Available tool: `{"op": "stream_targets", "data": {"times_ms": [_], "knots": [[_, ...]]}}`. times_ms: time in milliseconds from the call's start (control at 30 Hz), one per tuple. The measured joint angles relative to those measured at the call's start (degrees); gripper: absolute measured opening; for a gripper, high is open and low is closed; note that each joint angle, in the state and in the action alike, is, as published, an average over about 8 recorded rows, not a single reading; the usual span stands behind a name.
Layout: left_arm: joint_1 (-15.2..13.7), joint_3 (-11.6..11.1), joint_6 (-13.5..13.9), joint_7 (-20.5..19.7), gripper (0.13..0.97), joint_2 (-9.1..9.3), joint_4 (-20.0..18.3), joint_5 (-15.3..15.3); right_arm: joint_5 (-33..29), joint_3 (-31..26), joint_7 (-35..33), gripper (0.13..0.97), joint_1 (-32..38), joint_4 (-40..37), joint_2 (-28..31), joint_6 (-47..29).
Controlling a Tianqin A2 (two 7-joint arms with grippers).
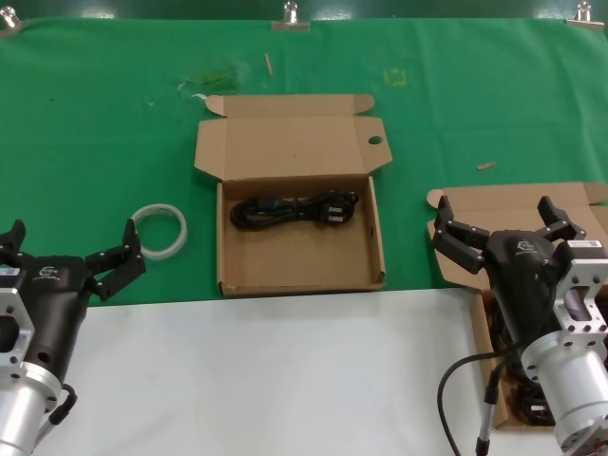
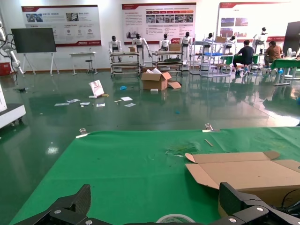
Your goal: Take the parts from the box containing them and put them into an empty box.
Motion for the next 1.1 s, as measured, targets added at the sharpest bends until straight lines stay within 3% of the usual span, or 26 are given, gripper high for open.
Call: {"op": "stream_targets", "data": {"times_ms": [1100], "knots": [[0.0,0.0,0.0,0.0,0.965,0.00,0.0,0.0,0.0,0.0,0.0,0.966,0.0,0.0,0.0,0.0]]}}
